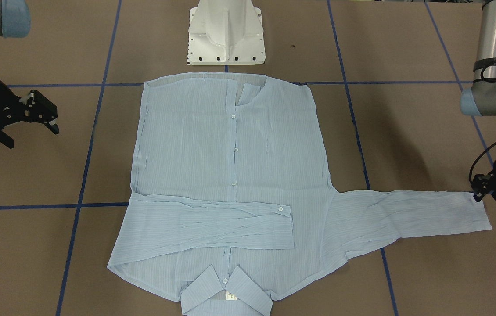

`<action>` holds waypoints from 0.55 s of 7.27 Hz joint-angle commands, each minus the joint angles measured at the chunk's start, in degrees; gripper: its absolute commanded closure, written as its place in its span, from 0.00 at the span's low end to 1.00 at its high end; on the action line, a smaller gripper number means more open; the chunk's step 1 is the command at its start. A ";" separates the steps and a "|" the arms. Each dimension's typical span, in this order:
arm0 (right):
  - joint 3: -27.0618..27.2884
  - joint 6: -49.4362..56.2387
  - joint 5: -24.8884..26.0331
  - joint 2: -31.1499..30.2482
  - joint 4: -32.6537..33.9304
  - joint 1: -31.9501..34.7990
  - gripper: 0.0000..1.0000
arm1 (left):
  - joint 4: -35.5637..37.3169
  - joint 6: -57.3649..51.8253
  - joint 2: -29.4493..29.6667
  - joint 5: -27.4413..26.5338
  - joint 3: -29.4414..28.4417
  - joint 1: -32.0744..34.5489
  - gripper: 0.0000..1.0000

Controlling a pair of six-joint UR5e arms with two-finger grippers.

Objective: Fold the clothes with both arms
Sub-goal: 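Lower the left gripper onto the cuff of the other sleeve and grasp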

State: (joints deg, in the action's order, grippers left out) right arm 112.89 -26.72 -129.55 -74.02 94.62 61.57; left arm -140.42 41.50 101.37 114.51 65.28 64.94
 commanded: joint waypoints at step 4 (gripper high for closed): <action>0.76 0.00 0.08 -0.42 0.22 0.13 0.00 | -0.21 0.16 0.23 0.10 -0.42 -0.25 0.43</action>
State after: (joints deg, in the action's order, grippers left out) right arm 113.62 -26.72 -129.49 -74.45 94.77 61.69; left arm -140.66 41.66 101.61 114.60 64.87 64.69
